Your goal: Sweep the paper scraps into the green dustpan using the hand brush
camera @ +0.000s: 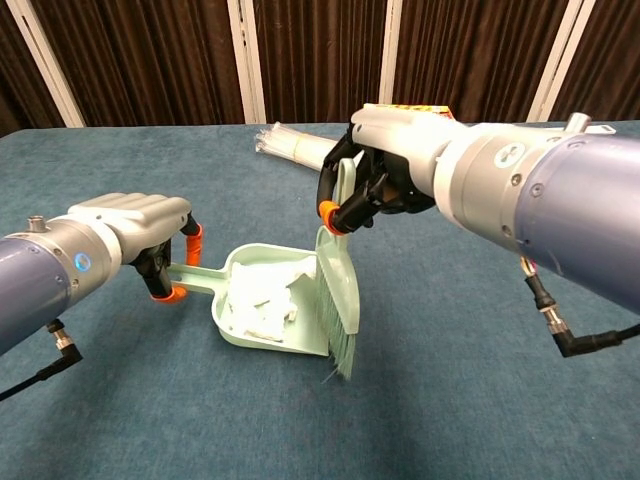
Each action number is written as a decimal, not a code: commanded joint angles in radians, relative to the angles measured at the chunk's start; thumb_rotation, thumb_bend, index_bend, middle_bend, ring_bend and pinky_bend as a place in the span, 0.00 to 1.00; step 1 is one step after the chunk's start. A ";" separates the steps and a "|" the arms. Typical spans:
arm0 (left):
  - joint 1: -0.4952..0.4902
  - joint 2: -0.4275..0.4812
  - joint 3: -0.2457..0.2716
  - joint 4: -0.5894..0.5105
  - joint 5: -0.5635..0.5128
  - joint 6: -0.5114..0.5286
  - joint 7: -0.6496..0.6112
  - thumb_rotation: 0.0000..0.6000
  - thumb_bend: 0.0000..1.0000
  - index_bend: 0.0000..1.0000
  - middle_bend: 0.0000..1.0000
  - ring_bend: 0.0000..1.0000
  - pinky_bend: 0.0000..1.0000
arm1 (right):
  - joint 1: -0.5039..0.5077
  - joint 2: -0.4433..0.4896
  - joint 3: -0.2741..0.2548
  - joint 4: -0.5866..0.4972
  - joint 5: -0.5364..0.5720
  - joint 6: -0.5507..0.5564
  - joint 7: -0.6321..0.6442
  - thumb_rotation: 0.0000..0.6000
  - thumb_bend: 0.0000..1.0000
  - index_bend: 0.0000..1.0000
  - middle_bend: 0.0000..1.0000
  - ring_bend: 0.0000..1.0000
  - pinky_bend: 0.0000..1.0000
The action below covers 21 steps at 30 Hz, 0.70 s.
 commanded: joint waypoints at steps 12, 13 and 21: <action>0.012 0.019 0.006 -0.008 0.005 0.002 -0.012 1.00 0.58 0.71 1.00 1.00 1.00 | -0.013 0.019 -0.093 0.055 -0.180 0.012 -0.058 1.00 1.00 0.71 0.78 0.90 1.00; 0.013 0.023 0.006 -0.010 0.007 0.005 -0.014 1.00 0.58 0.71 1.00 1.00 1.00 | -0.017 0.022 -0.094 0.057 -0.185 0.014 -0.058 1.00 1.00 0.71 0.78 0.90 1.00; 0.025 0.046 0.012 -0.020 0.011 0.009 -0.021 1.00 0.58 0.71 1.00 1.00 1.00 | -0.030 0.032 -0.105 0.088 -0.249 0.026 -0.082 1.00 1.00 0.71 0.79 0.90 1.00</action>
